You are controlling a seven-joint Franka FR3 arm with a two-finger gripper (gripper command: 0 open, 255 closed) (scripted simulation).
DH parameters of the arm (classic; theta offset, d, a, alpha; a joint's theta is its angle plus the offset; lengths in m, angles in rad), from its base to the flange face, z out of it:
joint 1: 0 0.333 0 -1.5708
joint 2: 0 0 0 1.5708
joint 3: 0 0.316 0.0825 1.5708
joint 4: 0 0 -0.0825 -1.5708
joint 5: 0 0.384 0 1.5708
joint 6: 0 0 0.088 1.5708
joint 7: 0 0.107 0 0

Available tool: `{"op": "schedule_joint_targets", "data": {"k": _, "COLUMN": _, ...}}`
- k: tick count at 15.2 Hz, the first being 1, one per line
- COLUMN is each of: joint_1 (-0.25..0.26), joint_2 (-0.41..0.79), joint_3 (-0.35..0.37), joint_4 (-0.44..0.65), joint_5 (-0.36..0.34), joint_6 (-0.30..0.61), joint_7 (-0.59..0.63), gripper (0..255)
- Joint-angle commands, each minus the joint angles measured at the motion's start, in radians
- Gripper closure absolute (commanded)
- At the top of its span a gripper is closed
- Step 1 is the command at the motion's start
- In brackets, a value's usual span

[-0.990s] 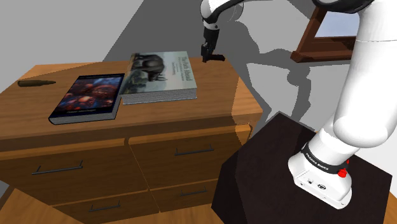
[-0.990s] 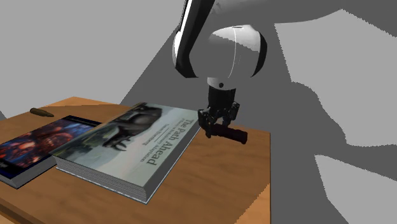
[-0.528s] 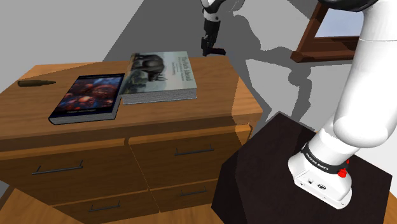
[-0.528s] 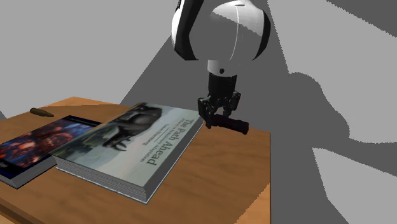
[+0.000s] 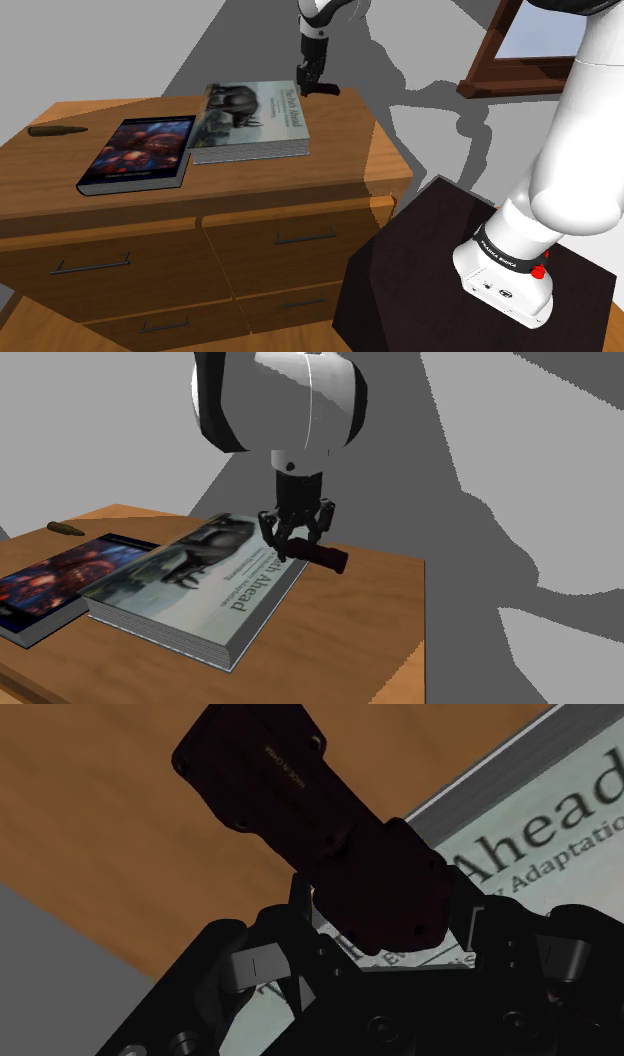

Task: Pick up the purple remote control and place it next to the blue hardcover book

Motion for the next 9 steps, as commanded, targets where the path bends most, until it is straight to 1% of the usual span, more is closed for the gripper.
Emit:
{"op": "schedule_joint_targets", "data": {"k": 1, "joint_1": 0.027, "joint_2": -0.007, "joint_3": 0.013, "joint_4": -0.006, "joint_5": -0.009, "joint_6": 0.0, "joint_7": 0.045, "gripper": 255}}
{"op": "schedule_joint_targets", "data": {"k": 9, "joint_1": 0.142, "joint_2": -0.003, "joint_3": 0.07, "joint_4": 0.001, "joint_5": -0.046, "joint_6": 0.001, "joint_7": 0.231, "gripper": 255}}
